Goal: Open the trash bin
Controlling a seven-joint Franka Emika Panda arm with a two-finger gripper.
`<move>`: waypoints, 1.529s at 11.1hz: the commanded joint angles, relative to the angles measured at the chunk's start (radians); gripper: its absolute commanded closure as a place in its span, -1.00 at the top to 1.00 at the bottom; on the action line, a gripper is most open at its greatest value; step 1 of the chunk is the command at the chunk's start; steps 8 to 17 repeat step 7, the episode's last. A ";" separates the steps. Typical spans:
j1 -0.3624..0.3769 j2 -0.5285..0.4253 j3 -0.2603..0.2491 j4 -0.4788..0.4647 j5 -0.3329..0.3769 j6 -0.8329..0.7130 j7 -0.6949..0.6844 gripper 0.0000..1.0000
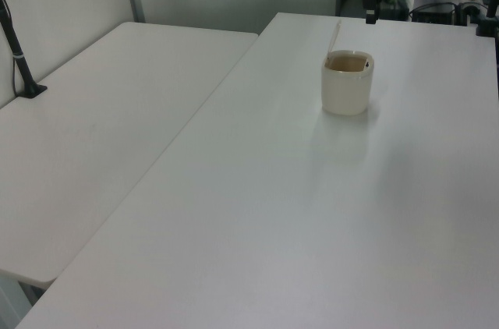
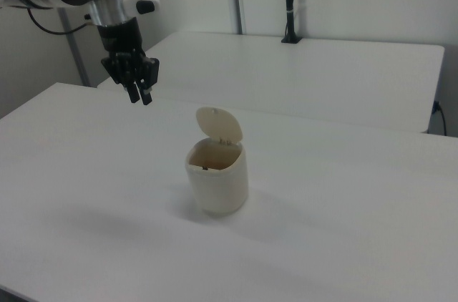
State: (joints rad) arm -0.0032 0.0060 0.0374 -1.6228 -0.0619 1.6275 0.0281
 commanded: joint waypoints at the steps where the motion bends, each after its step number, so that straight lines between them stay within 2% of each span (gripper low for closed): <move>1: 0.002 -0.008 -0.001 0.006 -0.033 -0.024 0.019 1.00; 17: -0.001 -0.014 -0.005 0.006 -0.032 -0.026 0.021 1.00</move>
